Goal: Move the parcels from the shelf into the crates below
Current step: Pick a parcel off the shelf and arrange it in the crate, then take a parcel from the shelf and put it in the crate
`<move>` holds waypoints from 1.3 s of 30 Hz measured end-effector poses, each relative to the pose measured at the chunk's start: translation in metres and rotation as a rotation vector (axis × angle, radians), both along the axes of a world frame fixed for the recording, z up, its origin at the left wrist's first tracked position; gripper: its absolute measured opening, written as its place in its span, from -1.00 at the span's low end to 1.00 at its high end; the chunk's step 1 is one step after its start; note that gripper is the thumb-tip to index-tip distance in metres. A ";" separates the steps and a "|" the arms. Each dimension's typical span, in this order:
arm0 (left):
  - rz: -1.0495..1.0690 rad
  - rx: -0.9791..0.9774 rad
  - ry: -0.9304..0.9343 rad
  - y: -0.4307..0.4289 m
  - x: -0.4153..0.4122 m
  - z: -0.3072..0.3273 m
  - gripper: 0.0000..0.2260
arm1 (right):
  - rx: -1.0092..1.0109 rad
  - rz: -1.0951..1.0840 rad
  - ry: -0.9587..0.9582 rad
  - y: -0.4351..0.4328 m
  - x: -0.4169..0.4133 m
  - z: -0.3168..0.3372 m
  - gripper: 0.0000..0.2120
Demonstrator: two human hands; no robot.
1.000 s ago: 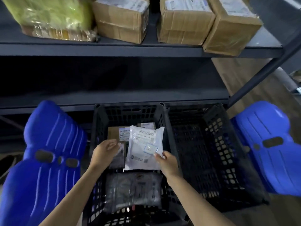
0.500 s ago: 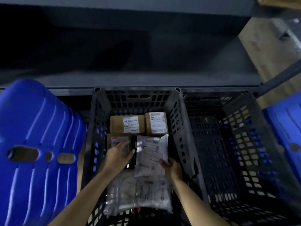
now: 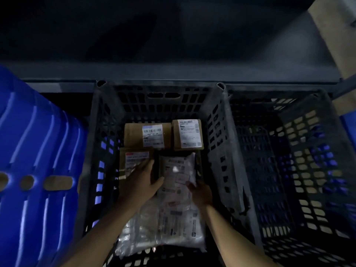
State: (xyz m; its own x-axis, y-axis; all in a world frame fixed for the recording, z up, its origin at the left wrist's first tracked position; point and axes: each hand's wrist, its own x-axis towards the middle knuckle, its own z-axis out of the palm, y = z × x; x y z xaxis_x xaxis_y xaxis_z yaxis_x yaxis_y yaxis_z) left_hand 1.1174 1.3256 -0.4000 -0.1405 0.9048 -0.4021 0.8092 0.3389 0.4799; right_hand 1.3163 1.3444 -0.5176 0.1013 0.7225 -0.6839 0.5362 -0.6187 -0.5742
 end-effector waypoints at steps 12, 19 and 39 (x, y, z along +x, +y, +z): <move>-0.039 -0.005 0.121 0.006 -0.003 -0.017 -0.45 | 0.044 0.016 -0.040 0.008 -0.014 -0.021 -0.48; -0.047 0.013 0.131 0.003 -0.004 -0.013 -0.33 | 0.092 0.065 -0.115 0.004 -0.018 -0.011 -0.53; -0.158 0.444 0.272 0.079 0.006 0.265 -0.25 | 0.798 0.373 -0.094 0.092 0.006 0.336 -0.26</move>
State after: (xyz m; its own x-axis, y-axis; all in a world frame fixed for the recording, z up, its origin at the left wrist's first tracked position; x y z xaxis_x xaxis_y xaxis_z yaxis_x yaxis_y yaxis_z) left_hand 1.1238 1.4048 -0.1352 -0.0348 0.9978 0.0560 0.9487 0.0154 0.3158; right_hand 1.3221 1.4361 -0.1811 -0.2059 0.9779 0.0374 0.6894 0.1721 -0.7036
